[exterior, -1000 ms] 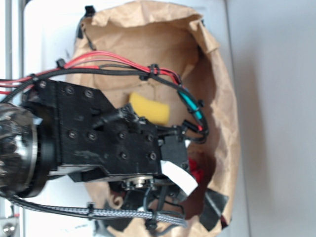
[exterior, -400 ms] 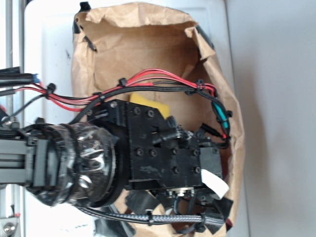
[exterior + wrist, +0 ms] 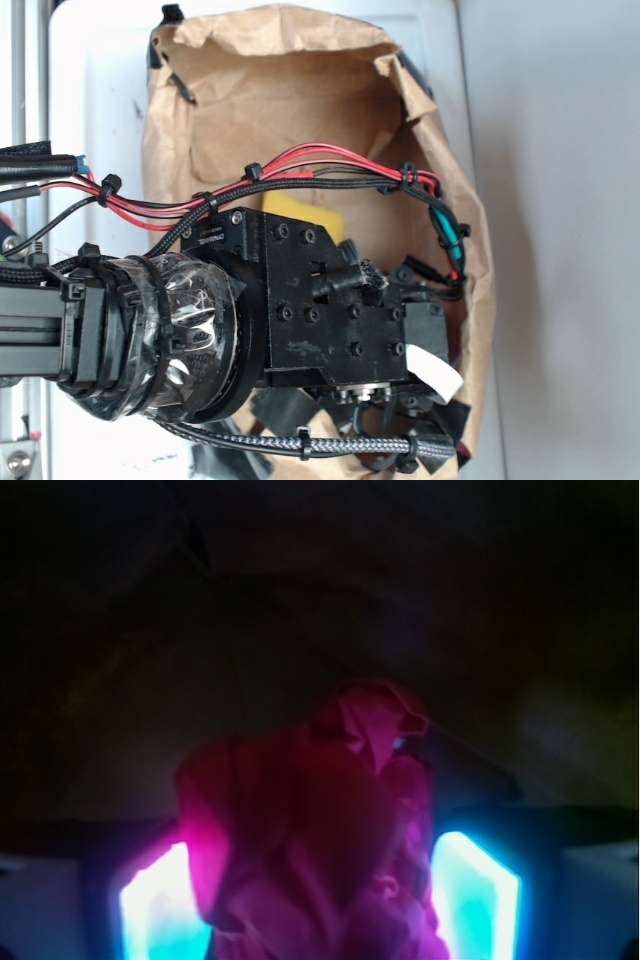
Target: Grab the red paper.
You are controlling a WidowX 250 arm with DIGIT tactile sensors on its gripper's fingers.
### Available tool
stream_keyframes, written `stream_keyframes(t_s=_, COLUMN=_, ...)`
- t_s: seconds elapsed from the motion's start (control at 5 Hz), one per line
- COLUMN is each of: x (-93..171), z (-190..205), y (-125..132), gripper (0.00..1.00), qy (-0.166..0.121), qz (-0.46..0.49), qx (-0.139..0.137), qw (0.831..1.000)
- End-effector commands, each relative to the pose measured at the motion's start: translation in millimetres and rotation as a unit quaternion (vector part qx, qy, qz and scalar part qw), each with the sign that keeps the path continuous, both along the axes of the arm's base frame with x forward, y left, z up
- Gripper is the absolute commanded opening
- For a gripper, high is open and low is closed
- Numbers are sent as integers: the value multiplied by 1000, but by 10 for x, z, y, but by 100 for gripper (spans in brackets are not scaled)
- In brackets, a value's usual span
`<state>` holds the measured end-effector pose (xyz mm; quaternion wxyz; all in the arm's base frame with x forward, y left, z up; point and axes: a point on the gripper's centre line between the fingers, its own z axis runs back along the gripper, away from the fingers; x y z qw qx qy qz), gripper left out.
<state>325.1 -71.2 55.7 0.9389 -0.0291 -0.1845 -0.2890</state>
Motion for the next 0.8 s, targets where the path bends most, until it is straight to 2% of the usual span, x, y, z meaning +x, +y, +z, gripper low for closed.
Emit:
stream_keyframes(t_s=0.0, x=69, z=247, y=-20, gripper=0, qy=-50, qz=2, qx=-10, qw=999)
stream_keyframes(t_s=0.2, x=98, z=392, y=57, gripper=0, qy=-42, qz=7, qx=-25, qw=999)
stream_keyframes(t_s=0.4, x=173, z=687, y=195, gripper=0, qy=-18, qz=36, qx=-57, qw=998)
stream_keyframes(t_s=0.6, x=224, z=887, y=370, gripper=0, qy=-17, qz=84, qx=-71, qw=994)
